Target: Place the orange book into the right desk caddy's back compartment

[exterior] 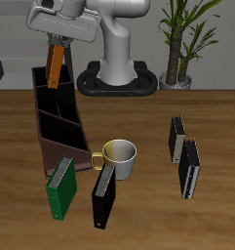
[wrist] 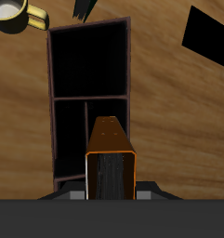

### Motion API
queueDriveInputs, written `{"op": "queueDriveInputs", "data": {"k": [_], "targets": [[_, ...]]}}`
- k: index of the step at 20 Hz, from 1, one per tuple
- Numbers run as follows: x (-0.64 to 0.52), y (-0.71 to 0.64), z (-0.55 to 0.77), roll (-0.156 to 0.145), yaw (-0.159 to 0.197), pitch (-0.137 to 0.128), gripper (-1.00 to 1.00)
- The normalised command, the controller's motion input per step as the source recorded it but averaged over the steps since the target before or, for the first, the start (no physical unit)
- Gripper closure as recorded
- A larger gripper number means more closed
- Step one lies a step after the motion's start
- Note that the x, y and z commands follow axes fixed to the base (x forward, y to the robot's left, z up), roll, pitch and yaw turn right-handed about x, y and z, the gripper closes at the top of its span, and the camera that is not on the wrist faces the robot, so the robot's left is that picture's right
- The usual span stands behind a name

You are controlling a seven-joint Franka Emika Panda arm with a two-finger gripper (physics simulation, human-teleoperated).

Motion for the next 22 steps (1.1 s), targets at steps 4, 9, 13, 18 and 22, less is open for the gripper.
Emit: {"op": "queueDriveInputs", "data": {"k": [4, 9, 13, 18, 22], "targets": [[0.09, 0.02, 0.07, -0.013, -0.020, -0.007, 1.00], [0.11, 0.01, 0.03, -0.009, -0.015, -0.001, 1.00], [0.13, 0.00, -0.09, 0.002, -0.004, 0.011, 1.00], [0.08, 0.04, -0.14, 0.007, 0.007, 0.012, 1.00], [0.06, 0.08, -0.15, 0.024, -0.010, 0.017, 1.00]]}}
